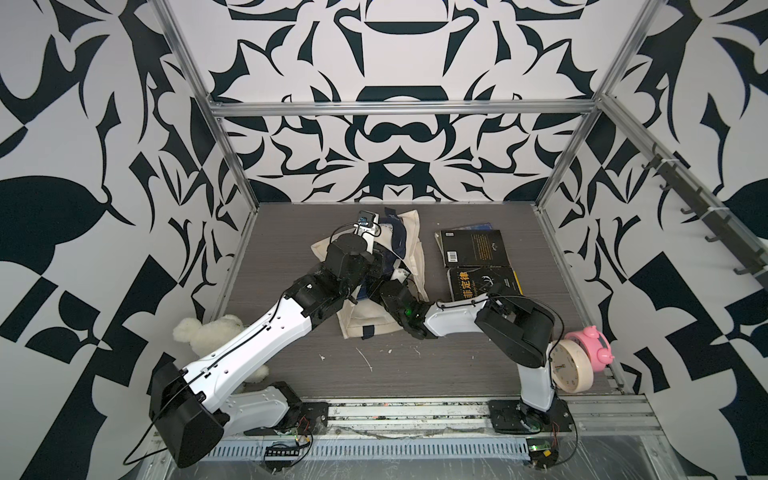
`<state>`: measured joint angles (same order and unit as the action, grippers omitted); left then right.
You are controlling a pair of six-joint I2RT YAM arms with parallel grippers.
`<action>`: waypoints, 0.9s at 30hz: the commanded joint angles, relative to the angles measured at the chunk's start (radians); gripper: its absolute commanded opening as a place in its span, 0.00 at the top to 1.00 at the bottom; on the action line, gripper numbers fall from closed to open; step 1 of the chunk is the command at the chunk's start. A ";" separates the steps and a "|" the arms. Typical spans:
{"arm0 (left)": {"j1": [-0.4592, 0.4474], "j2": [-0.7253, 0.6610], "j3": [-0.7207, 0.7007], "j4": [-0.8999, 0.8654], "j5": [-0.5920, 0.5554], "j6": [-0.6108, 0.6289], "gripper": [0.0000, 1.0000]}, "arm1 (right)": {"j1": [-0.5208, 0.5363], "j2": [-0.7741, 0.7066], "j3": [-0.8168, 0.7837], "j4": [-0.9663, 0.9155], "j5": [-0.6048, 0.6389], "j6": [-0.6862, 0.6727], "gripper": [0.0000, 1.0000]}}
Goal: Take out the books from the canvas bag
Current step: Pick up the book from the canvas bag.
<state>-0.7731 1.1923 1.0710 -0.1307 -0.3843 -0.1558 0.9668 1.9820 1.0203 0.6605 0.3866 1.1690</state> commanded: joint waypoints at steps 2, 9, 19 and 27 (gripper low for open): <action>-0.008 -0.026 0.033 0.125 0.034 -0.002 1.00 | -0.014 -0.058 0.046 0.102 0.039 -0.043 0.56; -0.008 -0.025 0.033 0.123 0.028 -0.001 1.00 | -0.014 -0.052 0.052 0.220 0.004 -0.095 0.56; -0.008 -0.020 0.035 0.121 0.030 -0.001 1.00 | -0.013 -0.051 0.062 0.229 0.023 -0.099 0.54; -0.008 -0.020 0.033 0.121 0.031 -0.005 1.00 | -0.027 -0.028 0.063 0.241 0.060 -0.069 0.51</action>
<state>-0.7731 1.1942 1.0710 -0.1379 -0.3779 -0.1528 0.9497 1.9816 1.0348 0.8284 0.4179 1.1103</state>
